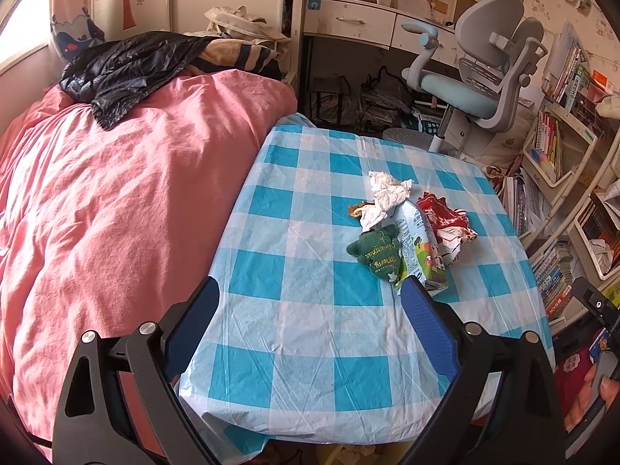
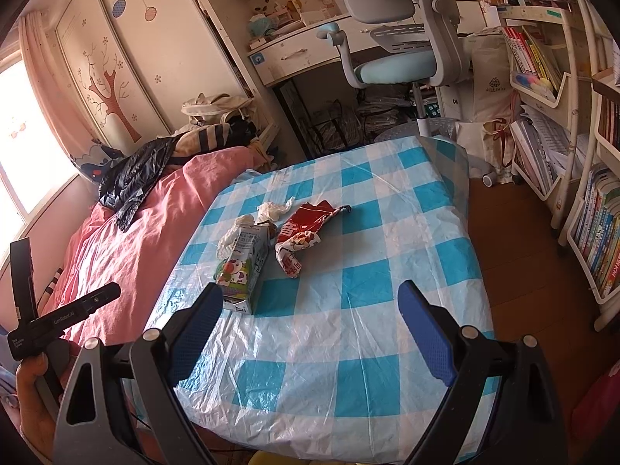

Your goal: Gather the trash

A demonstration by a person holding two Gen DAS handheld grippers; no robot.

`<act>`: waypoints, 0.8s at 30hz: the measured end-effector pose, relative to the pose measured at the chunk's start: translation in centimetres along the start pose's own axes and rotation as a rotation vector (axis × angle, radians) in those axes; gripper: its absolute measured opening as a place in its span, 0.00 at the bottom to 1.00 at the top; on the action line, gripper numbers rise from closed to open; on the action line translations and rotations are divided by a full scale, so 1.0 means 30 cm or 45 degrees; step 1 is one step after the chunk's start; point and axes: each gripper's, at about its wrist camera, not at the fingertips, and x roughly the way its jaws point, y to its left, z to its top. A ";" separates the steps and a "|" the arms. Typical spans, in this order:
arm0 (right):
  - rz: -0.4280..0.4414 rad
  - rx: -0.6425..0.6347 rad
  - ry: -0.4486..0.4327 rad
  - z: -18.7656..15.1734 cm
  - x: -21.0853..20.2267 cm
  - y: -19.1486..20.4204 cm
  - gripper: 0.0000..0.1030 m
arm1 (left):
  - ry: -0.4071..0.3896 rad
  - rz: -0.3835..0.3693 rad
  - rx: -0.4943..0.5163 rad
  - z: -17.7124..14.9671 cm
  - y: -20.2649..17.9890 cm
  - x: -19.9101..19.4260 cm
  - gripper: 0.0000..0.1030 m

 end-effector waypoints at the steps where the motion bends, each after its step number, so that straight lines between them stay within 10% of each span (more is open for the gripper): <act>1: 0.001 -0.001 0.000 0.001 0.000 -0.001 0.86 | 0.001 -0.001 0.004 -0.001 0.000 0.001 0.89; 24: -0.001 -0.080 0.016 0.004 0.004 0.023 0.87 | 0.015 0.006 0.027 -0.008 -0.010 0.009 0.89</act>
